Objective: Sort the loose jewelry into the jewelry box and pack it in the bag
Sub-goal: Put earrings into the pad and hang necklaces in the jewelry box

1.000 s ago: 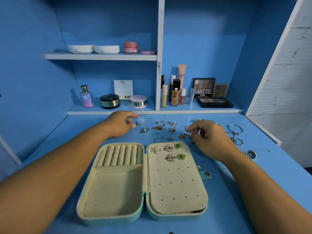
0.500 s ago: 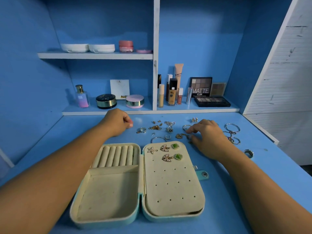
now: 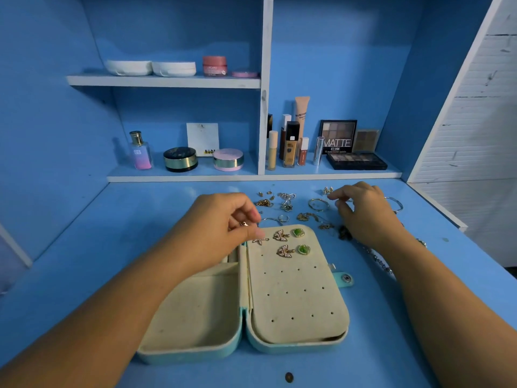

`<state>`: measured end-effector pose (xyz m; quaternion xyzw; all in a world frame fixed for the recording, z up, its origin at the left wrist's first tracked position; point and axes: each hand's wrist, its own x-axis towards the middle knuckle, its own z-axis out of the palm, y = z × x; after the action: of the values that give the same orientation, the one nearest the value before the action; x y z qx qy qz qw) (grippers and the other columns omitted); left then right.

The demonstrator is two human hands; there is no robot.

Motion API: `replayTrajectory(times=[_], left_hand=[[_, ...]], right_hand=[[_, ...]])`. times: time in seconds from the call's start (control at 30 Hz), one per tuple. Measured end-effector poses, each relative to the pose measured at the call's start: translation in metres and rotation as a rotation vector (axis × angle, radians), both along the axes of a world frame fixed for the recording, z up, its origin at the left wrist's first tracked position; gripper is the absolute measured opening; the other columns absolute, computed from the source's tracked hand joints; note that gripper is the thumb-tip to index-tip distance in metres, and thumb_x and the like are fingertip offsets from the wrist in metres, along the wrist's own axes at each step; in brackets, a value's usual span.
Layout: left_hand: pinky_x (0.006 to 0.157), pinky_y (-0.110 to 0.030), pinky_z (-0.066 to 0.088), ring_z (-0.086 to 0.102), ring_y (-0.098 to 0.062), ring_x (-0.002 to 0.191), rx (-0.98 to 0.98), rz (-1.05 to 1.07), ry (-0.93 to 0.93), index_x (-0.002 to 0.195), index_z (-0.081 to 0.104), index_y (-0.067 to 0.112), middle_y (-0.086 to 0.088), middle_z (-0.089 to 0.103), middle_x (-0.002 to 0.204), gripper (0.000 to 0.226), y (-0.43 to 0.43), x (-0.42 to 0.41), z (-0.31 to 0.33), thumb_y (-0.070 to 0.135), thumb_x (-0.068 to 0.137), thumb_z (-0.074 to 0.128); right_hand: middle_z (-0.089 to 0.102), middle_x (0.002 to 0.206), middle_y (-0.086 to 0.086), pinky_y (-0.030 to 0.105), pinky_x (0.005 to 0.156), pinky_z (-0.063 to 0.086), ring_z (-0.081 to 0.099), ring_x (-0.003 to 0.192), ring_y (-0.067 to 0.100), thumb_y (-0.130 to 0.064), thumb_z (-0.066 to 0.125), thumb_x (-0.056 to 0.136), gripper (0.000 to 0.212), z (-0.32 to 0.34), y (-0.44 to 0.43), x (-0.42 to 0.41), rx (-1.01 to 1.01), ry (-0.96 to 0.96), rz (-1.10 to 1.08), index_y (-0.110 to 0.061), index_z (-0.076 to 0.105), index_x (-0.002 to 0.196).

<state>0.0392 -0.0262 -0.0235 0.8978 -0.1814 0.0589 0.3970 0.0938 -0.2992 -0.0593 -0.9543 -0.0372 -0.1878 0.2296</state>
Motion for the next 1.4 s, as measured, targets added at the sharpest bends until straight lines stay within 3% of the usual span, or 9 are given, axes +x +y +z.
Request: replayTrajectory(times=[0.13,0.3,0.53,0.7,0.83,0.93,1.07,1.2,1.4], left_hand=[[0.079,-0.023,0.057,0.069,-0.002,0.075,-0.135,-0.012,-0.038,0.08,0.069,0.04,0.019,0.073,0.081,0.031,0.009,0.0,-0.009,0.014,0.07,0.085],[0.088,-0.019,0.054,0.069,0.005,0.085,-0.104,-0.065,-0.083,0.084,0.068,0.046,0.021,0.073,0.088,0.04,0.012,0.002,-0.017,0.006,0.084,0.073],[0.068,-0.004,0.043,0.062,0.006,0.073,-0.041,-0.072,-0.187,0.087,0.075,0.028,0.021,0.068,0.076,0.014,0.013,0.005,-0.018,0.014,0.083,0.076],[0.067,-0.011,0.046,0.061,0.004,0.073,-0.003,-0.061,-0.16,0.083,0.071,0.038,0.021,0.067,0.077,0.019,0.014,0.006,-0.023,0.02,0.085,0.074],[0.067,-0.019,0.05,0.061,0.004,0.071,0.008,-0.065,-0.137,0.085,0.072,0.035,0.022,0.067,0.076,0.012,0.013,0.004,-0.023,0.022,0.085,0.073],[0.064,-0.023,0.05,0.06,0.002,0.07,0.002,-0.095,-0.126,0.085,0.072,0.033,0.02,0.066,0.077,0.008,0.014,0.004,-0.023,0.025,0.084,0.073],[0.07,-0.037,0.056,0.062,-0.001,0.076,0.084,-0.155,-0.133,0.084,0.069,0.034,0.019,0.066,0.082,0.005,0.015,0.002,-0.022,0.032,0.083,0.073],[0.07,-0.034,0.054,0.061,-0.003,0.077,0.155,-0.205,-0.181,0.083,0.07,0.034,0.017,0.064,0.08,0.006,0.015,0.001,-0.019,0.032,0.082,0.075],[0.067,-0.034,0.055,0.061,0.0,0.079,0.179,-0.178,-0.227,0.086,0.069,0.037,0.018,0.064,0.08,0.008,0.014,-0.001,-0.019,0.038,0.078,0.07]], right_hand=[[0.056,0.114,0.004,0.026,0.082,0.031,0.04,0.111,0.024,-0.02,0.053,0.095,0.022,0.001,0.0,0.002,-0.055,0.012,-0.015,-0.021,0.067,0.112],[0.055,0.122,0.007,0.038,0.087,0.037,0.04,0.111,0.029,-0.033,0.053,0.094,0.022,0.016,0.01,0.017,-0.308,0.109,-0.03,-0.027,0.068,0.108],[0.051,0.124,0.005,0.04,0.094,0.037,0.037,0.119,0.028,-0.044,0.056,0.091,0.026,0.03,0.036,0.035,-0.481,0.259,-0.038,-0.027,0.069,0.107],[0.051,0.125,0.006,0.041,0.096,0.039,0.037,0.121,0.029,-0.039,0.057,0.091,0.028,0.031,0.042,0.044,-0.518,0.317,-0.065,-0.022,0.069,0.111],[0.047,0.128,0.009,0.042,0.098,0.04,0.038,0.12,0.03,-0.035,0.051,0.095,0.034,0.026,0.042,0.043,-0.595,0.317,-0.092,-0.015,0.061,0.12],[0.051,0.12,0.009,0.039,0.091,0.045,0.046,0.11,0.026,-0.026,0.048,0.098,0.024,0.034,0.044,0.025,-0.442,0.203,-0.019,-0.015,0.06,0.115],[0.062,0.089,-0.001,0.026,0.058,0.049,0.058,0.069,0.014,-0.025,0.05,0.097,0.011,0.046,0.05,-0.017,-0.067,0.228,0.198,-0.022,0.059,0.092],[0.063,0.075,-0.01,0.023,0.062,0.047,0.058,0.068,0.009,-0.029,0.056,0.093,0.013,0.03,0.048,-0.034,0.028,0.259,0.261,-0.03,0.058,0.081],[0.057,0.064,-0.012,0.011,0.051,0.04,0.048,0.05,0.001,-0.027,0.058,0.092,0.012,0.025,0.048,-0.036,0.073,0.239,0.287,-0.029,0.059,0.08]])
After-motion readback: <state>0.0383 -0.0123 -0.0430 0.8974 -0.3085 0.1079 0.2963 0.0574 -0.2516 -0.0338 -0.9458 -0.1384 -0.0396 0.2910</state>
